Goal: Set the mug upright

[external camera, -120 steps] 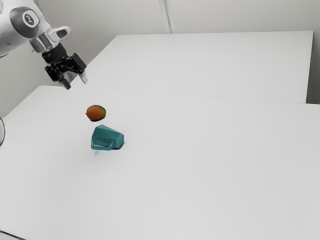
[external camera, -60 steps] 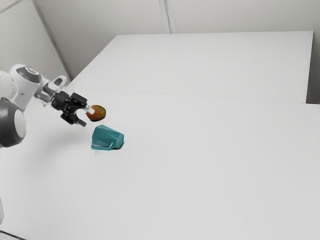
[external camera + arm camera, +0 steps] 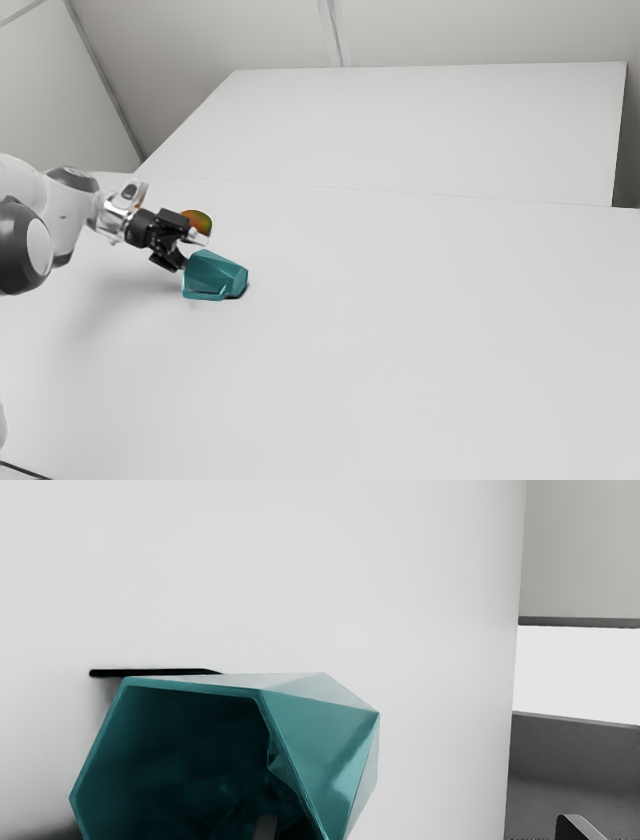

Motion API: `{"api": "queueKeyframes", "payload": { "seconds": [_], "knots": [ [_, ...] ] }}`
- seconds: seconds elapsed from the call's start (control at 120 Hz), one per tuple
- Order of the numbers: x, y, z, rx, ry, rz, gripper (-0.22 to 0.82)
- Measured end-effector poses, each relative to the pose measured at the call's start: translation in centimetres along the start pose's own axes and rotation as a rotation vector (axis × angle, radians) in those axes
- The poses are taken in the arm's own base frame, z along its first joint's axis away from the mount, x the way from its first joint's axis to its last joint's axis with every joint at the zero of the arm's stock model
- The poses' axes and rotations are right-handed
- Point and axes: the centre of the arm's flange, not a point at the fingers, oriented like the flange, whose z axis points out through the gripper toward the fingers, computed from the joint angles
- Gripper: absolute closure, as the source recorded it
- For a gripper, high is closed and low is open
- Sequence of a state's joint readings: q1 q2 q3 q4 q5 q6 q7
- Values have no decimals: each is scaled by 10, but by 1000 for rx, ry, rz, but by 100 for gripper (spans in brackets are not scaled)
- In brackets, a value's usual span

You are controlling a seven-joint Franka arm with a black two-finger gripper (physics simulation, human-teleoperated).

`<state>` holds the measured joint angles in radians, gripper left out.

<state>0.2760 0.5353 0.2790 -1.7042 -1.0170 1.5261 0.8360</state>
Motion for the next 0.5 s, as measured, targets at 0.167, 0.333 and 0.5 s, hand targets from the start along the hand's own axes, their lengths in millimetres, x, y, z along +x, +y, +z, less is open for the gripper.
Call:
{"api": "queueKeyframes", "payload": {
  "seconds": [0.167, 0.333, 0.5],
  "knots": [
    [0, 6, -1, -21, 8, 37, 40],
    [2, 12, -3, -22, 12, 74, 64],
    [2, 13, -2, -20, 11, 92, 73]
  ]
}}
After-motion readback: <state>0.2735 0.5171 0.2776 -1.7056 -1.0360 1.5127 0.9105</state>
